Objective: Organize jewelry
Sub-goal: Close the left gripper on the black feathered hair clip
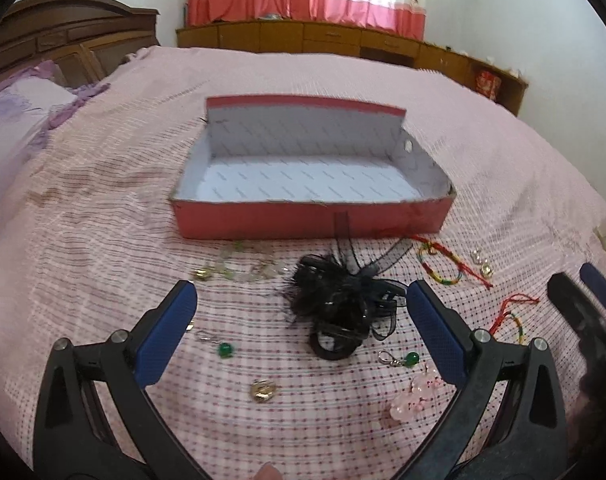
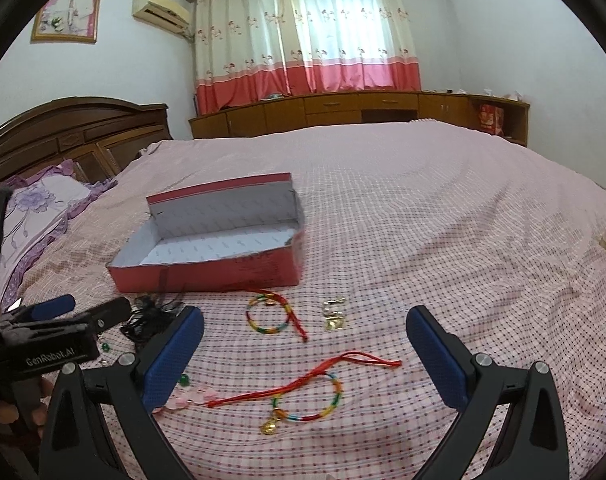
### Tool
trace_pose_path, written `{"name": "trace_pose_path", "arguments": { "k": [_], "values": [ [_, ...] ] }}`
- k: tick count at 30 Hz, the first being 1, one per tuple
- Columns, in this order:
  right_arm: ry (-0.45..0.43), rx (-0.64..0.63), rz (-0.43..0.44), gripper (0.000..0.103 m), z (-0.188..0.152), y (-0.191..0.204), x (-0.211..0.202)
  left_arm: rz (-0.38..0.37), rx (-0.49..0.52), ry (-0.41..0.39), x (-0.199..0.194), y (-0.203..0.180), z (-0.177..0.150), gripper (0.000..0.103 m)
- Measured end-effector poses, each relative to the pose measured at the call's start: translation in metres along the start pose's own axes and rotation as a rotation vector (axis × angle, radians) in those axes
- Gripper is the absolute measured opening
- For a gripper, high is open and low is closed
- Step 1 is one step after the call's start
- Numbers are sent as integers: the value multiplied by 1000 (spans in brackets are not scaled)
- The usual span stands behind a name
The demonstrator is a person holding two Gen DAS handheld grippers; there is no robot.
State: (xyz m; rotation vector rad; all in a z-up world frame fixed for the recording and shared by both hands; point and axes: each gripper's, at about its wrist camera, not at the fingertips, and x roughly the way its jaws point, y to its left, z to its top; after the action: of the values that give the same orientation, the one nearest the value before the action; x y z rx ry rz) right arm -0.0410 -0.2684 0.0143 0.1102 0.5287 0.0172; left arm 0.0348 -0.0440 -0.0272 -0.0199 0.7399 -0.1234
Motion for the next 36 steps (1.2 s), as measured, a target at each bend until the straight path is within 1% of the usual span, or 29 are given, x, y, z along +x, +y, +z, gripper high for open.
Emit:
{"name": "trace_pose_path", "arguments": {
  "k": [7, 11, 13, 15, 16, 17, 19, 23, 24, 25, 27, 32, 36],
  "values": [
    [11, 53, -18, 103, -1, -19, 6, -7, 15, 73, 29, -10, -2, 98],
    [15, 74, -24, 103, -3, -26, 9, -7, 35, 110, 44, -15, -5, 94],
    [17, 82, -23, 103, -3, -29, 10, -12, 38, 127, 48, -17, -7, 89],
    [20, 89, -23, 103, -4, -31, 11, -32, 37, 150, 53, -18, -9, 77],
    [22, 90, -22, 103, -4, -31, 12, -36, 39, 158, 55, -19, -9, 74],
    [24, 92, -22, 103, -5, -31, 13, -34, 44, 168, 58, -20, -10, 68],
    [27, 94, -21, 103, -5, -31, 13, -32, 49, 166, 59, -21, -11, 63],
    [28, 94, -19, 103, -5, -31, 14, -56, 59, 163, 58, -23, -12, 43],
    [29, 92, -19, 103, -5, -31, 14, -60, 60, 161, 58, -23, -12, 37],
    [29, 91, -19, 103, -5, -31, 14, -63, 61, 160, 62, -25, -9, 34],
    [29, 88, -18, 103, -5, -30, 13, -70, 59, 155, 60, -24, -9, 30],
    [28, 74, -15, 103, -2, -24, 10, -96, 51, 136, 50, -17, -9, 28],
    [32, 56, -12, 103, -1, -18, 9, -110, 49, 114, 32, -9, -10, 28]
  ]
}}
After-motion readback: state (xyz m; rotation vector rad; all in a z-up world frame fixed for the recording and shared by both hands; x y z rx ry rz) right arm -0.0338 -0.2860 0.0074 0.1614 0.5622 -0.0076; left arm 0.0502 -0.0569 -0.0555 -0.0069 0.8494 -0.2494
